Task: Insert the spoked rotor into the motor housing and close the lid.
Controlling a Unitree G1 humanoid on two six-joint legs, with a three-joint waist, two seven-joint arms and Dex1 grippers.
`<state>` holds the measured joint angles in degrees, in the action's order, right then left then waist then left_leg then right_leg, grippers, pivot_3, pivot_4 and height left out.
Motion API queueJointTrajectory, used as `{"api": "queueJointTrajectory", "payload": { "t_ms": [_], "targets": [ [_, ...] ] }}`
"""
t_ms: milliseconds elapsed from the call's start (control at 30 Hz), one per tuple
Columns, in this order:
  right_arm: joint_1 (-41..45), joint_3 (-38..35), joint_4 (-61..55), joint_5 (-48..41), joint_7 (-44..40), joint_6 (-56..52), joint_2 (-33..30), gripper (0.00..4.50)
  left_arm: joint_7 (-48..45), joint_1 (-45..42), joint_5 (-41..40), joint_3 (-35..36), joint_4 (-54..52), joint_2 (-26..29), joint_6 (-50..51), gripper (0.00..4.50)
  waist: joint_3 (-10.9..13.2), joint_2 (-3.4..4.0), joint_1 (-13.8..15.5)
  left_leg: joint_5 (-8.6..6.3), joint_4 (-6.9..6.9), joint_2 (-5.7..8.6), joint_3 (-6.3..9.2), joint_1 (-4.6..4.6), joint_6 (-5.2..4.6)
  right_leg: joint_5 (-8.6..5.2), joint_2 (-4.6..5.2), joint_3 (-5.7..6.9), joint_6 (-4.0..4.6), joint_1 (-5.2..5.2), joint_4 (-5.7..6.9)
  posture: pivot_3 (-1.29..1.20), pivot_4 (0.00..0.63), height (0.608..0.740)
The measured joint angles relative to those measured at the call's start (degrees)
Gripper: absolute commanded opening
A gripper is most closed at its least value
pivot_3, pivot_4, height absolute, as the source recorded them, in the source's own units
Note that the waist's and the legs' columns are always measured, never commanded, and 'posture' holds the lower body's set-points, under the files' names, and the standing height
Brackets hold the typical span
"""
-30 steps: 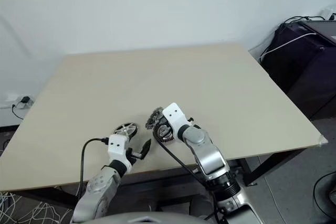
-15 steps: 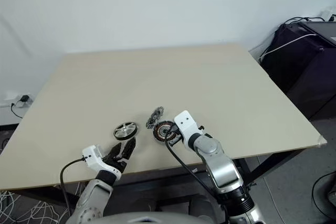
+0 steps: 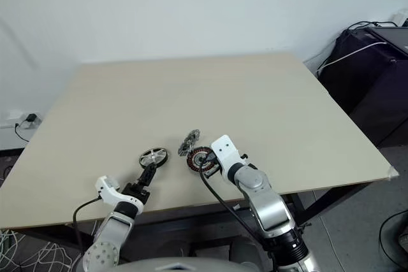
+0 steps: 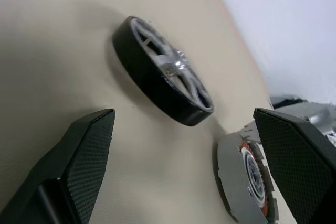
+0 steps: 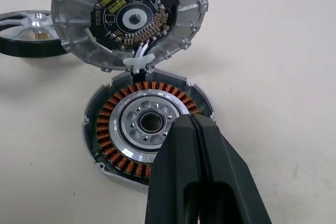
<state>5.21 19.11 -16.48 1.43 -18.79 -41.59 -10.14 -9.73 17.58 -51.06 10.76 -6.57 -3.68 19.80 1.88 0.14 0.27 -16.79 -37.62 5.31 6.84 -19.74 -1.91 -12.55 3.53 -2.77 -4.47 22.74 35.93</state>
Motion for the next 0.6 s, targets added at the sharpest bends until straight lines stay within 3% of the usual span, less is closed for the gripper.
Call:
{"api": "queueJointTrajectory", "payload": {
  "t_ms": [400, 500, 600],
  "targets": [
    [-0.8, 0.1, -0.1, -0.4, 0.2, -0.5, 0.0, 0.02, -0.1, -6.6, -8.6, 1.4, 4.8, 0.0, -0.7, 4.50, 0.0, -0.02, 0.5, 0.01, 0.01, 0.00, -0.01, -0.01, 0.01, 0.01, -0.01, -0.01, 0.01, 0.02, -0.01, 0.00, 0.000, 0.740],
    [-1.0, 0.1, -0.1, -0.4, 0.2, -1.1, 0.0, 0.00, 0.0, -7.2, -9.3, 1.9, 6.4, -0.1, -0.8, 3.91, 0.0, -0.03, 0.6, 0.01, 0.00, 0.00, -0.01, -0.01, 0.00, 0.00, -0.02, -0.01, 0.02, 0.02, -0.01, 0.00, 0.000, 0.740],
    [-1.0, 0.1, -0.5, -0.4, 0.2, -1.4, 0.0, 0.00, 0.7, -7.2, -9.7, 1.9, 6.9, -0.1, -0.7, 2.93, 0.0, -0.04, 0.6, 0.00, 0.00, 0.00, -0.01, -0.01, 0.02, 0.00, -0.02, -0.01, 0.02, 0.01, -0.01, 0.00, 0.000, 0.740]
  ]
}}
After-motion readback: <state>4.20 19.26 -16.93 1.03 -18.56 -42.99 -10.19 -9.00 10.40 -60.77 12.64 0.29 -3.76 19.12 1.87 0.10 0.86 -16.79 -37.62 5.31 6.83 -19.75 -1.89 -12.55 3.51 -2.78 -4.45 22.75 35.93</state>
